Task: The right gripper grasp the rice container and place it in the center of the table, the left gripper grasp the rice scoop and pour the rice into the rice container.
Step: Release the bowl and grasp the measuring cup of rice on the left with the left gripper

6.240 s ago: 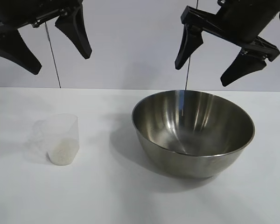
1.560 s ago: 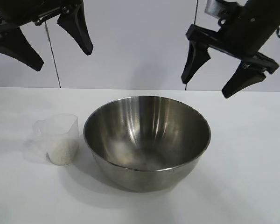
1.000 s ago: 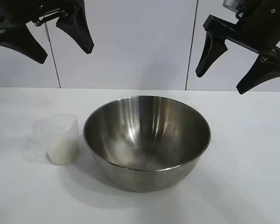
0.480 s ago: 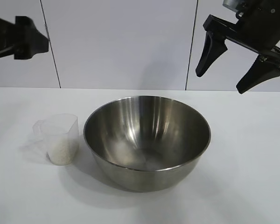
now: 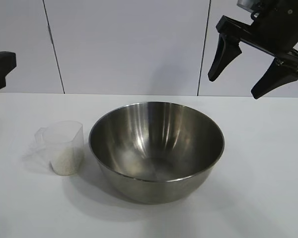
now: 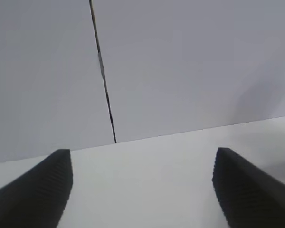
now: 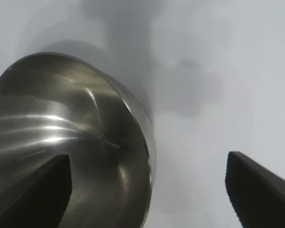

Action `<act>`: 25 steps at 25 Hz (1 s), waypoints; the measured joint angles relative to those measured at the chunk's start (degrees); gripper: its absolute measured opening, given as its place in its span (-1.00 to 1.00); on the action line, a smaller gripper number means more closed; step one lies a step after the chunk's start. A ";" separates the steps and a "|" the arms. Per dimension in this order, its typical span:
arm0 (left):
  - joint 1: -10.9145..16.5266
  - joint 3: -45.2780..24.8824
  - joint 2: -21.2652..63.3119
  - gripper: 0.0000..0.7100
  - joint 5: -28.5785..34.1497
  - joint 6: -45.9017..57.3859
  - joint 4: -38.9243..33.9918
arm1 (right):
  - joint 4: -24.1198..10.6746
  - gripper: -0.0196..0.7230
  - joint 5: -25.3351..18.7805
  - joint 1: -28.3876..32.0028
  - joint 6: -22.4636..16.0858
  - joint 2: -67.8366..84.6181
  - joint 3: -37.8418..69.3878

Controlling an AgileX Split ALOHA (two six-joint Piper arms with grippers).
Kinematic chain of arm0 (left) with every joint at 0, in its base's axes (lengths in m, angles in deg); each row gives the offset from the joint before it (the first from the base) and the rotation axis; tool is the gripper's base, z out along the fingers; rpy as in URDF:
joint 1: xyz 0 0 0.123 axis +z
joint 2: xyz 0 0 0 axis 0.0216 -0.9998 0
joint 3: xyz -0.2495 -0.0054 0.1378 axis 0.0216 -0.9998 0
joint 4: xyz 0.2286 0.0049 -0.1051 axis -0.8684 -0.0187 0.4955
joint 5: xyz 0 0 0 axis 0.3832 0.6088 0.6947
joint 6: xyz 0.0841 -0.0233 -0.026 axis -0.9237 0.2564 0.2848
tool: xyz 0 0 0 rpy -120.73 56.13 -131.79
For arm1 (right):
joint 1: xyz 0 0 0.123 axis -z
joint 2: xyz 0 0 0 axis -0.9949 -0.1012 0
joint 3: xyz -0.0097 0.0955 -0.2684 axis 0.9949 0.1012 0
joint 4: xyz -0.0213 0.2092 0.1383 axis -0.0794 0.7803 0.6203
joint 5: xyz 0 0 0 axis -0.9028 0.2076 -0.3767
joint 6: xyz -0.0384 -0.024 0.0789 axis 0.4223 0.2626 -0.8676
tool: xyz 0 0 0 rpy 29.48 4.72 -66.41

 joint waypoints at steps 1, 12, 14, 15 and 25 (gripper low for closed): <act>0.00 -1.40 0.00 0.49 -0.97 -0.12 -0.89 | 0.00 0.70 0.00 0.00 0.00 0.00 0.00; 0.00 -6.93 -9.41 0.45 -3.20 0.60 -2.23 | 0.00 0.70 0.00 0.00 0.06 0.00 0.00; 0.00 -6.49 -14.78 0.45 -3.20 1.39 -2.17 | 0.00 0.70 0.00 0.00 0.06 0.00 0.00; 0.00 -6.03 -17.26 0.45 -3.23 1.53 -2.22 | 0.00 0.70 0.00 0.00 0.06 0.00 0.00; 0.00 -1.90 -26.95 0.45 -3.37 2.58 -3.62 | 0.00 0.70 0.00 0.00 0.06 0.00 0.00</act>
